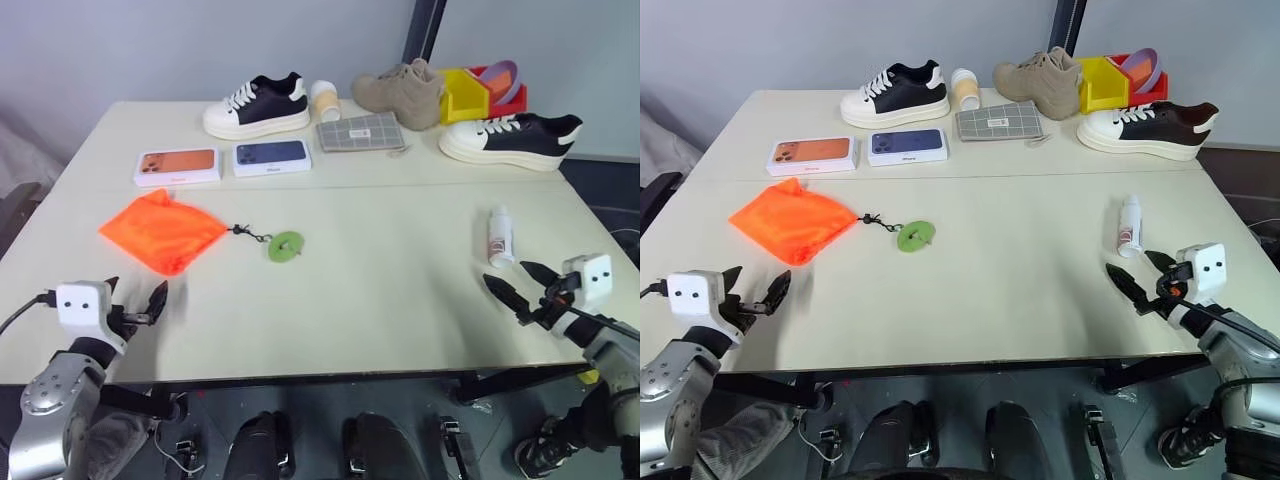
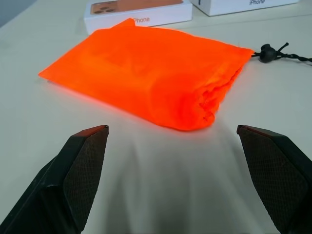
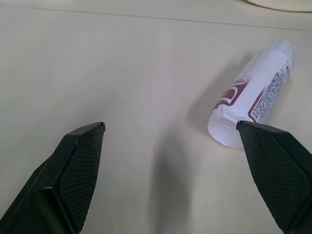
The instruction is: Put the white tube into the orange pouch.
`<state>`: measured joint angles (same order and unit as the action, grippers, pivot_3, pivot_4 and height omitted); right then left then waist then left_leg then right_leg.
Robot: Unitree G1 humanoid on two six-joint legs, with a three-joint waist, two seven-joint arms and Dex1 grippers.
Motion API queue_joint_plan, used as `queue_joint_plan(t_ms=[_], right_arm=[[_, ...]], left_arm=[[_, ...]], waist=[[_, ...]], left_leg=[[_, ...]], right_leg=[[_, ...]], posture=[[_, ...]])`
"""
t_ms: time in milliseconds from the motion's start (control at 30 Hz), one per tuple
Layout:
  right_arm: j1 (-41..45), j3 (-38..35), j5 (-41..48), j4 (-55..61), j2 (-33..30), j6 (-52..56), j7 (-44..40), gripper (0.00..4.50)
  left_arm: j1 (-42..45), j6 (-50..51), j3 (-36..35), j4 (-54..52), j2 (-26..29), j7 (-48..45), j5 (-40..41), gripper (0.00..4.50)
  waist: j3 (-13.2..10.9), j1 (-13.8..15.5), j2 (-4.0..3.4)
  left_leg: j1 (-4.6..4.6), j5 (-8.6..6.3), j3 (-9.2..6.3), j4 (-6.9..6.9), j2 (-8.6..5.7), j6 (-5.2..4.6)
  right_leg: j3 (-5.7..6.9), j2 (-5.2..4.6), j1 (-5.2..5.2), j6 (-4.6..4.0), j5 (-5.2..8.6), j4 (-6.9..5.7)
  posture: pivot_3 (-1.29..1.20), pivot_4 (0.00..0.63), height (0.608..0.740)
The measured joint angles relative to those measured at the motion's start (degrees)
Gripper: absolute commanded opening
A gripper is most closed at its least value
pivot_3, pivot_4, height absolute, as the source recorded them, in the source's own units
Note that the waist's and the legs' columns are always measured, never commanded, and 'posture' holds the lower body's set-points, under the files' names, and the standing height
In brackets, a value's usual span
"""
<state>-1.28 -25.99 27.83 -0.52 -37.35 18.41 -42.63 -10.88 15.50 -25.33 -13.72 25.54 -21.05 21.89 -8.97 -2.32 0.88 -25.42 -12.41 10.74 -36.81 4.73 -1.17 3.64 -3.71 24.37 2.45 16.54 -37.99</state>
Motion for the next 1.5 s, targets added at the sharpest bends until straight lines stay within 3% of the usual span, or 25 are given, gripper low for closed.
queue_joint_plan(t_ms=[367,567,867,1067,1500], right_arm=[[0.9,0.4,0.0,-0.6,0.0,-0.1,-2.0,4.47],[3.9,3.6,0.4,1.1,0.0,0.4,-3.7,4.47],[6.7,15.4,1.5,14.5,2.7,3.9,-3.7,4.47],[8.4,22.9,0.8,16.5,7.0,4.5,-2.6,4.47],[8.1,26.6,-0.5,16.6,8.8,4.4,-1.8,4.47]], left_arm=[[0.9,0.8,0.4,-1.3,0.0,0.0,0.0,4.50],[3.1,0.9,4.9,-4.5,1.8,-1.4,-2.5,4.50],[10.7,-1.2,16.6,0.1,7.7,3.6,-22.3,4.50],[13.3,0.5,18.0,1.7,7.4,8.2,-29.7,4.50],[10.6,-1.5,12.6,3.3,3.0,8.4,-24.5,4.50]], waist=[[0.0,0.0,0.00],[0.0,0.1,-0.01],[0.0,0.0,-0.01],[0.0,0.0,-0.01],[0.0,0.2,0.00]], left_leg=[[0.00,0.00,0.00,0.00,0.00,0.00],[0.00,0.00,0.01,0.00,-0.01,0.00],[-0.04,0.00,0.02,0.10,0.00,0.00],[-0.07,0.02,0.05,0.21,-0.01,0.02],[-0.04,0.04,0.07,0.21,-0.03,0.05]], right_leg=[[0.00,0.00,0.00,0.00,0.00,0.00],[0.00,0.00,-0.03,0.00,0.00,0.00],[-0.01,0.00,0.06,0.00,0.00,0.03],[-0.02,-0.02,0.04,0.00,0.00,0.04],[-0.01,-0.03,-0.03,0.01,-0.01,0.01]], posture=[[0.00,0.150,0.740],[0.00,0.150,0.740],[0.00,0.150,0.740],[0.00,0.150,0.740],[0.00,0.150,0.740]])
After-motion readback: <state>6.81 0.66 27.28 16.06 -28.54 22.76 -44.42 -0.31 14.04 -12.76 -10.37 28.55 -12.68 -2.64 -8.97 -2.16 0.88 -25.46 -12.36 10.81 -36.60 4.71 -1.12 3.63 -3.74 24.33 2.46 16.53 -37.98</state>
